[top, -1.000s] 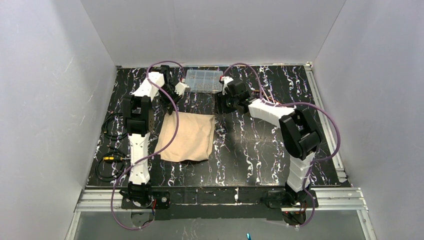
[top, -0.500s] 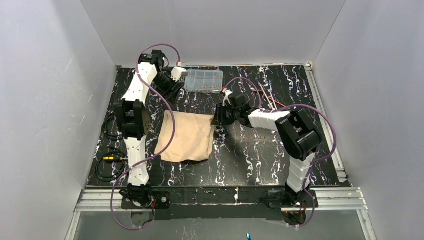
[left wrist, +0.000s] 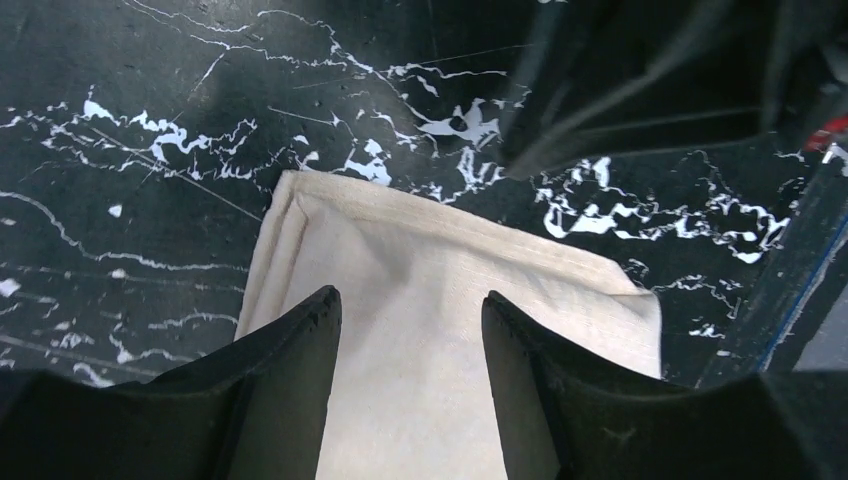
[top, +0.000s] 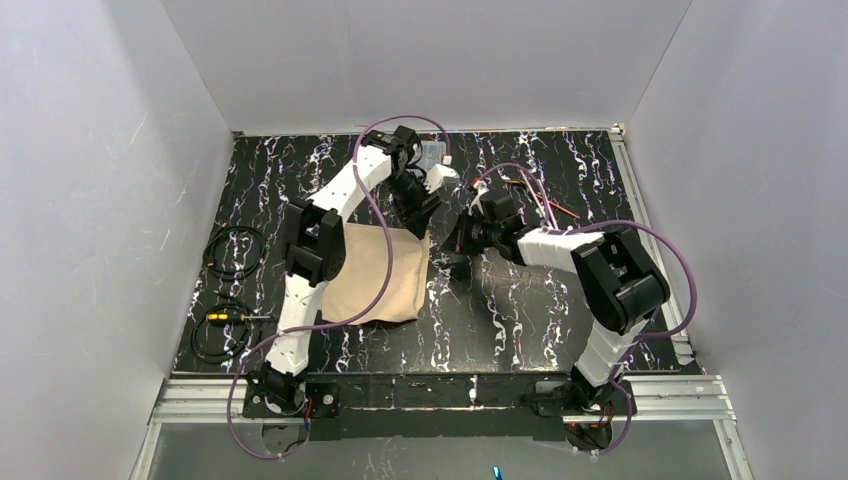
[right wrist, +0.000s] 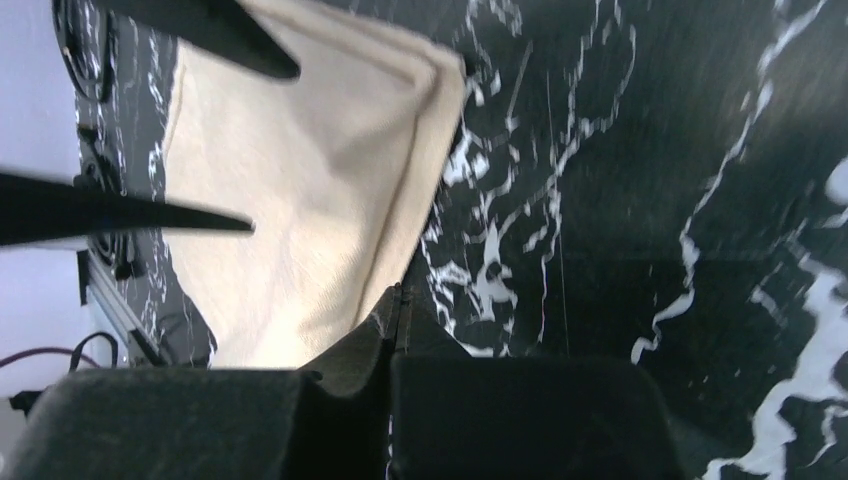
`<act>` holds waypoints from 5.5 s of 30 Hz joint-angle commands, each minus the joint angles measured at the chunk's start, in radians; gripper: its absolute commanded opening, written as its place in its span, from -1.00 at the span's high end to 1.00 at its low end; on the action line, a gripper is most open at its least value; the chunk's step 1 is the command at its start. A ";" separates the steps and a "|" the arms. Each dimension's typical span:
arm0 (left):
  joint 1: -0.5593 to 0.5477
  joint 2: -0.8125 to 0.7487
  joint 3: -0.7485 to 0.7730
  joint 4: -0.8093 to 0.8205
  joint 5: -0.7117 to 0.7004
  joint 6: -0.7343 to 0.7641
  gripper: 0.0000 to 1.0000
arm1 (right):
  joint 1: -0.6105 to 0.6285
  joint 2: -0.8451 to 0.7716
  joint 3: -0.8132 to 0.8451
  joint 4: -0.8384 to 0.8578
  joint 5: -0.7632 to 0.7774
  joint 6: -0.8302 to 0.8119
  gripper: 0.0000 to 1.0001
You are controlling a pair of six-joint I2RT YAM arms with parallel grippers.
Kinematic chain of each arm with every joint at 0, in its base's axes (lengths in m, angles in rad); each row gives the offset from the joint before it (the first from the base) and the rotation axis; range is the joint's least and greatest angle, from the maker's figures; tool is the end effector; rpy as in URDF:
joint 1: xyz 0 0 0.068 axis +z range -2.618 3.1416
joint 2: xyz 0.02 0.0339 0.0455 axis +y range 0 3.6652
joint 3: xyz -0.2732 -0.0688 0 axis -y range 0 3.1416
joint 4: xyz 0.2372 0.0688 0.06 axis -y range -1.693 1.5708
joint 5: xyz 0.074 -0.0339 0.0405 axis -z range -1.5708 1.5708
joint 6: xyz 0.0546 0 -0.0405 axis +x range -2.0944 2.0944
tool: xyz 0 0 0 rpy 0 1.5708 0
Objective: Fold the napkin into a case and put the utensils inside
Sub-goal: Smooth out the lower triangle-folded napkin at the center of the board.
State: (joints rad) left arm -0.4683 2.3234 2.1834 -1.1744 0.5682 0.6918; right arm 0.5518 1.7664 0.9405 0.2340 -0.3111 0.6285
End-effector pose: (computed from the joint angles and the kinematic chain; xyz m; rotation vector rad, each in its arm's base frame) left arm 0.4154 -0.2431 0.2231 1.5826 2.2277 -0.7531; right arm 0.3170 0.2148 0.1775 -0.1040 2.3090 0.9829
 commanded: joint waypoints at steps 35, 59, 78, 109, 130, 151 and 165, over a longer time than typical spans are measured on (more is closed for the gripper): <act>-0.007 0.045 -0.092 0.177 0.055 -0.047 0.69 | 0.162 0.056 -0.234 0.380 -0.084 0.269 0.97; -0.005 0.083 -0.065 0.178 0.082 -0.088 1.00 | 0.184 0.077 -0.240 0.306 -0.054 0.200 0.97; 0.029 0.086 -0.103 0.222 0.129 -0.151 1.00 | 0.212 -0.021 -0.157 0.106 0.011 0.065 0.97; 0.303 -0.248 -0.288 0.159 0.058 -0.131 -0.79 | 0.298 0.154 -0.108 0.330 -0.130 0.155 0.71; 0.463 -0.211 -0.438 0.147 -0.023 -0.227 0.31 | 0.075 0.038 0.222 -0.017 -0.182 -0.094 0.28; 0.467 -0.160 -0.514 0.403 -0.126 -0.304 0.13 | 0.071 0.334 0.413 -0.039 -0.077 -0.169 0.34; 0.467 -0.158 -0.460 0.410 -0.061 -0.296 0.45 | 0.054 0.350 0.365 -0.019 -0.058 -0.171 0.43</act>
State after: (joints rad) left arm -0.0040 2.1754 1.6787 -0.7685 0.4797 0.3862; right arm 0.6170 2.1021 1.3128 0.1761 -0.3855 0.4671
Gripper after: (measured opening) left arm 0.309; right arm 0.292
